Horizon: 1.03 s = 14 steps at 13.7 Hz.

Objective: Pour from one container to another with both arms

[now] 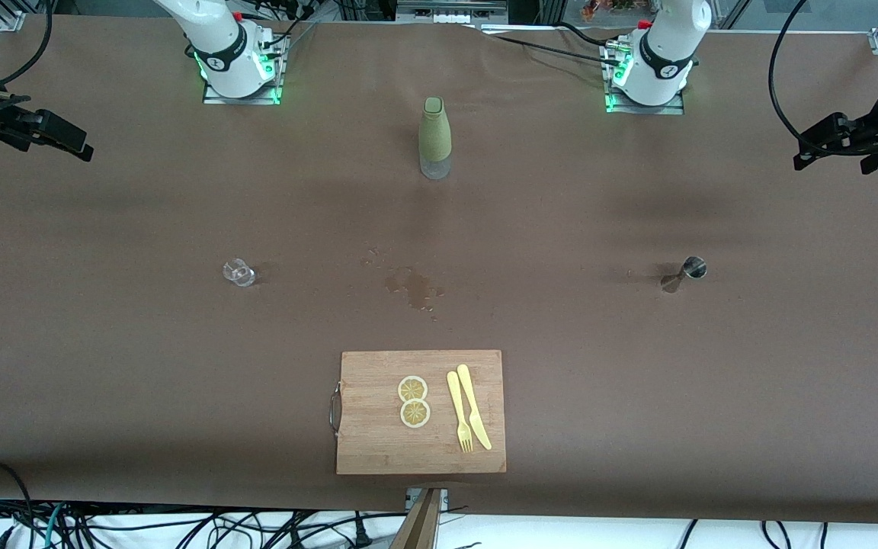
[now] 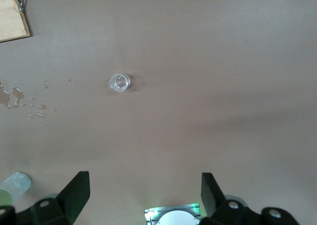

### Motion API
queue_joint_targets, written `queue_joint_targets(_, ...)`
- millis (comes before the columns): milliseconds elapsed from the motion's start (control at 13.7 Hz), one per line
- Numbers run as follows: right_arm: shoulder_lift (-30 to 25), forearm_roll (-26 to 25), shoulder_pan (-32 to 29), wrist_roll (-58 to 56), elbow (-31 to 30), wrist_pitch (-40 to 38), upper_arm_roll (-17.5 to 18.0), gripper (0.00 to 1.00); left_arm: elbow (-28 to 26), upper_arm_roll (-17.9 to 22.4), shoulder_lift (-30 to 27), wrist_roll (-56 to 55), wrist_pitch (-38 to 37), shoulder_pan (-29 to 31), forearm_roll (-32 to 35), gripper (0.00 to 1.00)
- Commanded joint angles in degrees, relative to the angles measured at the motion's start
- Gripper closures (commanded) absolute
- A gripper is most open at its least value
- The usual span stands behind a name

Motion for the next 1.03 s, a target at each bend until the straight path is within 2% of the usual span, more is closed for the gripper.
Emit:
queue_joint_targets(0, -0.4, -0.8, 0.4, 1.4, 0.5, -0.3, 0.8, 0.00, 1.0, 0.1, 0.6, -0.9, -0.1, -0.6, 0.4, 0.00)
queue_joint_targets(952, -0.3, -0.6, 0.4, 1.2, 0.6, -0.8, 1.1, 0.00, 0.9, 0.1, 0.6, -1.1, 0.3, -0.5, 0.0, 0.00)
